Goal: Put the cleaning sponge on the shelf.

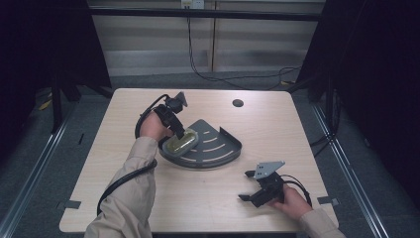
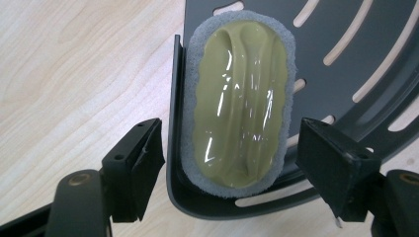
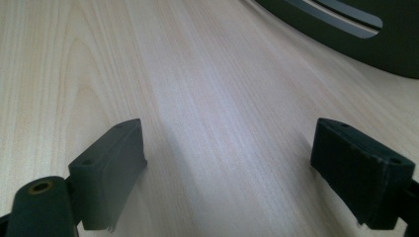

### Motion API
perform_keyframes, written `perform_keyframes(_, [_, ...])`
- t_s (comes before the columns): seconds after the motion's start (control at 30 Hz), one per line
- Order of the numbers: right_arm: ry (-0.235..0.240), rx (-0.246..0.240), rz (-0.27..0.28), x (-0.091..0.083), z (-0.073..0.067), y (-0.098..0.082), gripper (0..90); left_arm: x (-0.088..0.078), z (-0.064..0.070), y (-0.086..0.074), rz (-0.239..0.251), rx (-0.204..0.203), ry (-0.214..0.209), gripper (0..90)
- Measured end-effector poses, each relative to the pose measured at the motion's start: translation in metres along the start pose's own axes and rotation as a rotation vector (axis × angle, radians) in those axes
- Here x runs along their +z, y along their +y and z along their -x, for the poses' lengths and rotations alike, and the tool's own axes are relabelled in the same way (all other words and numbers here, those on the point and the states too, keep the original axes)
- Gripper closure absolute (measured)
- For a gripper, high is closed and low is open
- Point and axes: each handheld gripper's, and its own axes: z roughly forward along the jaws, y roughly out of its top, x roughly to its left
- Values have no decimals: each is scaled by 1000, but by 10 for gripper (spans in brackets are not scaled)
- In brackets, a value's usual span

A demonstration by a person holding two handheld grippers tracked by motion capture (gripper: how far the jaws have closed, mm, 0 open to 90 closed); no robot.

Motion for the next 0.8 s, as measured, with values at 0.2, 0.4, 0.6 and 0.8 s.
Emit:
perform_keyframes(0.2, [0,1,0,0,0,0,126,-7,0,-8,7,-3,-2,240])
perform_keyframes(0.4, [3,5,-1,0,0,0,126,-14,-3,-23,17,-13,8,230])
perform_keyframes(0.6, [3,5,-1,0,0,0,126,-18,-5,-38,29,-20,7,216])
perform_keyframes(0.8, [3,8,0,0,-1,0,126,-21,-10,-61,46,-28,4,200])
